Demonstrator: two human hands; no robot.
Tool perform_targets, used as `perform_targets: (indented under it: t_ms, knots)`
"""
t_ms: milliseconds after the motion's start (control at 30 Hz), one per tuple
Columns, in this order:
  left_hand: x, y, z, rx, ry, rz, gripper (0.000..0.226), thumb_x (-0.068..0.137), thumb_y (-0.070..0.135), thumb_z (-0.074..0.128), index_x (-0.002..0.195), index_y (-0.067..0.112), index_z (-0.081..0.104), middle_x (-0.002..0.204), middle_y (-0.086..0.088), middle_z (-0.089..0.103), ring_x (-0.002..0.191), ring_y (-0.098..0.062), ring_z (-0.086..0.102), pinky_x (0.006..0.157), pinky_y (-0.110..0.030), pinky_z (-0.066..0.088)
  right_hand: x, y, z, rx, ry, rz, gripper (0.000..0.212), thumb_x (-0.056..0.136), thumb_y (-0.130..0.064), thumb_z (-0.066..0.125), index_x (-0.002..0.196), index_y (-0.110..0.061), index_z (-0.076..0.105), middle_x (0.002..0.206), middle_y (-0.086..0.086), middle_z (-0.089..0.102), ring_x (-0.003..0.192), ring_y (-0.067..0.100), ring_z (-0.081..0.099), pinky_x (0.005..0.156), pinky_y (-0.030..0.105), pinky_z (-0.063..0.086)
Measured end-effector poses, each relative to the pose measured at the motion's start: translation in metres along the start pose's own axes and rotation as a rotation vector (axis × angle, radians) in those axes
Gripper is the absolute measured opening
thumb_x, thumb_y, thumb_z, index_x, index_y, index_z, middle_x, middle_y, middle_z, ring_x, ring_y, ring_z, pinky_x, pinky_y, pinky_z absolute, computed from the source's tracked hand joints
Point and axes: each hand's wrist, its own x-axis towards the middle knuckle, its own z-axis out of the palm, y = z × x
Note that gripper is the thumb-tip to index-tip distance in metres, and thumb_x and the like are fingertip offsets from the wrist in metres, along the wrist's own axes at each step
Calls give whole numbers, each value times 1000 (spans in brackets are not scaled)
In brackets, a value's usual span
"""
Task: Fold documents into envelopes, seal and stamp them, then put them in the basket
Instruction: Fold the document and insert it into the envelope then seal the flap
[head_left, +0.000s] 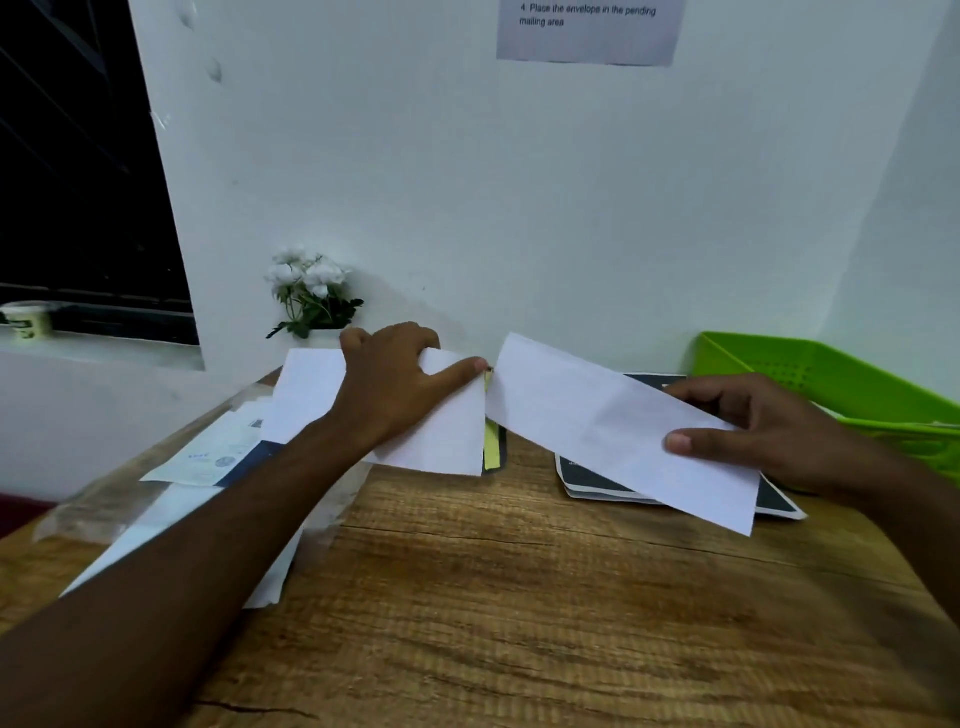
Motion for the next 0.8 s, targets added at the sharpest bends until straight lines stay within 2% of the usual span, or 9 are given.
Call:
perform_targets:
  t_ms: [67,167,200,233,300,467,600,733,800]
  knots:
    - [0,-3,2,-88,-33,-10,46,78,68,56,58,26,50,64,12,54,72,-4,51,78,-29,20,0,2,-1,-15,-32,25,29,80,-11,68,109,-10,70,101,7,76,79,18,73,59,22,54]
    - [-1,-3,4,-146,-97,6,37,85,50,63,57,29,54,57,14,54,66,0,53,73,-4,24,0,4,-1,-59,-117,68,25,85,-6,65,110,-6,69,103,8,75,84,20,73,63,24,55]
    - [-1,-3,5,-156,-102,15,34,85,51,63,58,30,57,58,15,56,67,0,54,79,-7,26,0,5,-1,-72,-145,83,24,86,-6,65,110,-5,68,103,8,75,85,21,73,64,25,55]
    - [0,-4,7,-174,-100,22,32,85,53,62,60,32,60,61,16,59,70,0,56,87,-20,32,0,7,-2,-94,-166,97,23,87,-7,65,110,-6,68,104,8,75,87,23,72,66,27,56]
    - [1,-5,8,-240,-107,13,29,82,56,57,63,35,63,66,18,64,73,1,60,87,-44,43,1,12,-1,-131,-194,118,24,88,-9,65,112,-9,67,107,7,74,93,27,72,71,32,57]
    - [0,-4,11,-294,-104,15,28,82,54,53,65,34,64,64,21,63,70,1,58,84,-53,45,4,16,13,-71,-219,169,40,90,-4,62,127,-20,54,109,4,73,96,27,71,76,37,59]
    - [-5,0,18,-339,-159,47,28,89,45,57,67,28,63,60,20,59,61,5,53,71,-35,38,11,18,37,-155,-72,118,45,80,-29,73,122,-27,57,103,3,75,93,28,72,81,49,57]
    - [-12,10,22,-390,-189,84,25,94,28,58,70,20,62,61,13,55,60,3,51,59,-18,33,18,19,55,-206,43,36,27,83,-28,73,108,-29,64,82,-5,75,75,9,70,66,26,50]
    - [-14,12,23,-404,-200,90,24,94,28,58,73,18,64,64,11,58,61,2,52,58,-16,34,17,18,57,-211,60,16,24,84,-25,73,106,-29,65,77,-8,74,70,2,66,63,21,47]
